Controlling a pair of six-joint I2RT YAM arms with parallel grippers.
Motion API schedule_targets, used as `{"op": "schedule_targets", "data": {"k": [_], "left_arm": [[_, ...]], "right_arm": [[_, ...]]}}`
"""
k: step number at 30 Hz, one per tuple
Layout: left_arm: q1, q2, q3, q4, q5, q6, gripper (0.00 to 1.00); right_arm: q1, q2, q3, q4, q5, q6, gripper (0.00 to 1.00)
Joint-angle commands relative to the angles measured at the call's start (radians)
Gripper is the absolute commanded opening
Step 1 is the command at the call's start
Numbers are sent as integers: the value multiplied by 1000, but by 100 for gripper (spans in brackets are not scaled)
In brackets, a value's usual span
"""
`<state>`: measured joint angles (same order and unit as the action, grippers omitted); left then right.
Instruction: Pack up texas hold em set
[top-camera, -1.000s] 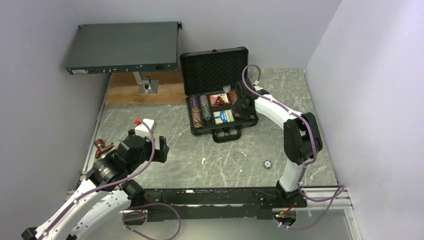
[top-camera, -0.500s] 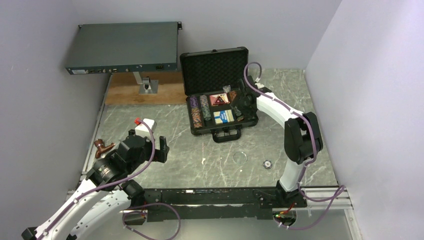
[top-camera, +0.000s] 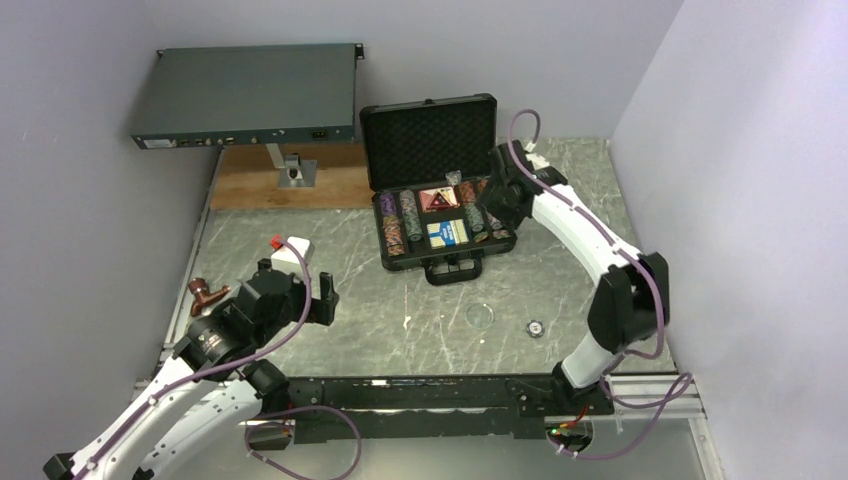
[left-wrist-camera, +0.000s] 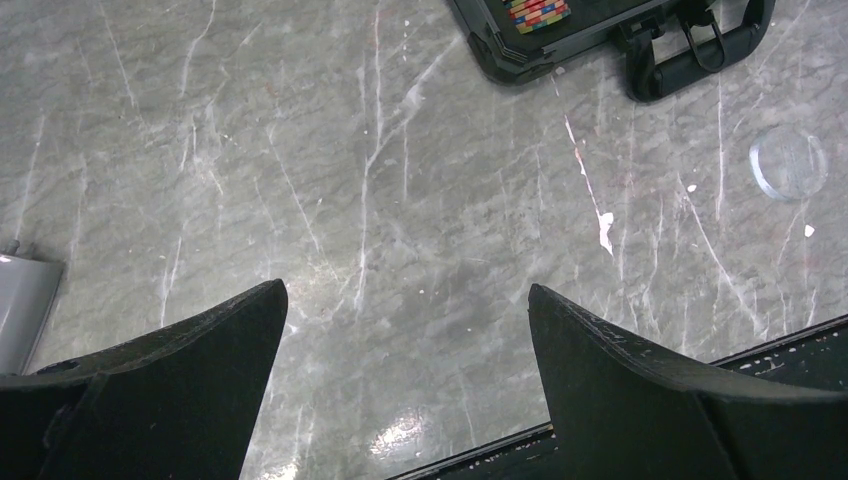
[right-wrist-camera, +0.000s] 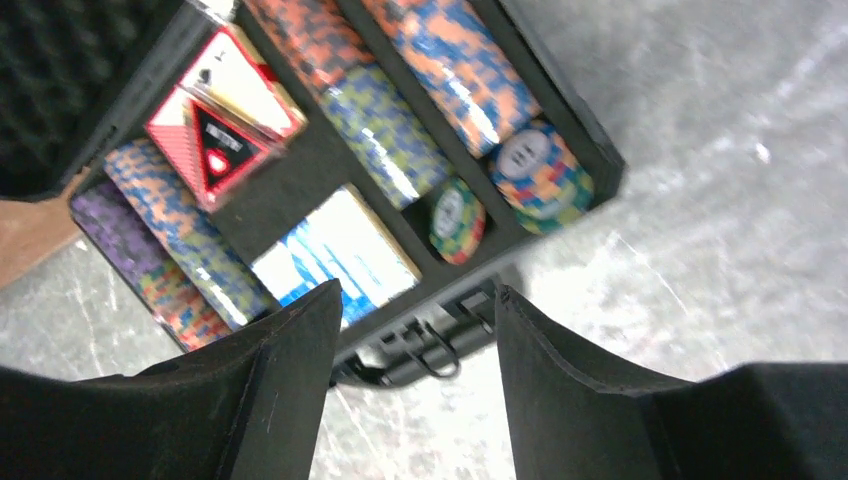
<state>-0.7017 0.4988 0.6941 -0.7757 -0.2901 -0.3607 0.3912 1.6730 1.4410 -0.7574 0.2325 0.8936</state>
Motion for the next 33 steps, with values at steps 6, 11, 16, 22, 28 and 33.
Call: {"op": "schedule_targets", "data": {"k": [6, 11, 16, 22, 28, 33], "left_arm": [[-4, 13, 18, 19, -2, 2, 98], [-4, 17, 18, 21, 1, 3, 98], [-4, 15, 18, 22, 7, 3, 98], [-4, 12, 17, 21, 10, 3, 98], [-6, 7, 18, 16, 6, 0, 98], [-12, 4, 19, 9, -7, -7, 98]], "right_arm": [[-5, -275, -233, -297, 134, 167, 58], [-5, -451, -436, -344, 146, 283, 54], [-11, -570, -659, -331, 132, 370, 51], [-23, -648, -832, -231, 97, 430, 48], [-58, -669, -881, -104, 89, 378, 53], [-99, -671, -897, -48, 76, 316, 59]]}}
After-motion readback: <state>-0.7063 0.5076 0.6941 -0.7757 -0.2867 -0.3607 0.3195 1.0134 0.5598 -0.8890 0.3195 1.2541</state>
